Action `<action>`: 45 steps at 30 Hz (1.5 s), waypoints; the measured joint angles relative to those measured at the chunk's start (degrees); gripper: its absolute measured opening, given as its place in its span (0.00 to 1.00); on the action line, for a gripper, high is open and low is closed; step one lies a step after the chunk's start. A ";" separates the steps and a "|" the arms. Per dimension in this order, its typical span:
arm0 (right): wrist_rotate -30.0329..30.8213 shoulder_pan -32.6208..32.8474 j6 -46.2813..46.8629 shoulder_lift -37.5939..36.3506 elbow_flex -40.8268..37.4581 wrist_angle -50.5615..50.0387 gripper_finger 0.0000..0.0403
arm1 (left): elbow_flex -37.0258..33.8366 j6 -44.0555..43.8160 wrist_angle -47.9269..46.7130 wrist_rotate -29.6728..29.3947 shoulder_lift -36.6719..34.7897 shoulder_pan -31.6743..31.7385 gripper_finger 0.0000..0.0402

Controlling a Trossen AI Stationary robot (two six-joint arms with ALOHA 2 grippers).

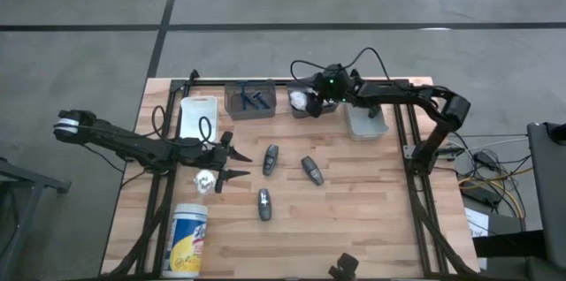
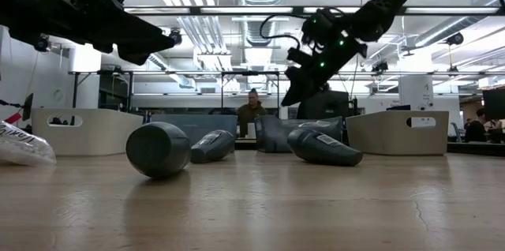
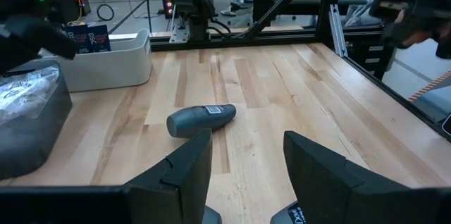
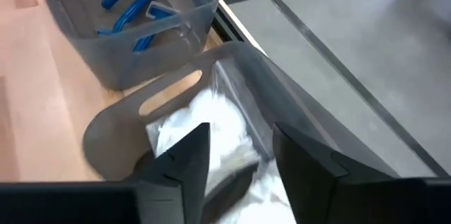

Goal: Pick & Place Travel size toiletries
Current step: Put the white cotton pack into the right black bin

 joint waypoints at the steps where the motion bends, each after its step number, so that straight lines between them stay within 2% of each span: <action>1: -0.04 0.00 0.02 -0.90 0.00 -1.30 0.39 | 0.00 0.00 0.00 0.02 0.00 0.00 0.45; 10: -0.51 1.40 6.48 -10.92 -1.67 -11.64 0.48 | 0.00 0.00 -0.01 0.00 0.00 0.00 0.45; 16: -0.68 6.26 7.13 -17.47 -9.78 -5.88 0.48 | 0.00 -0.25 0.00 0.02 0.00 0.00 0.45; 25: -0.52 14.94 9.94 -26.91 -22.20 0.06 0.40 | 0.00 -2.40 0.00 0.02 0.00 0.00 0.45; 35: -0.53 25.47 11.87 -28.47 -31.48 12.41 0.32 | 0.00 -1.84 0.61 -0.02 0.00 0.04 0.45; 45: -0.50 33.60 16.41 -28.19 -34.70 15.53 0.23 | 0.00 -1.97 0.78 -0.02 0.00 0.02 0.45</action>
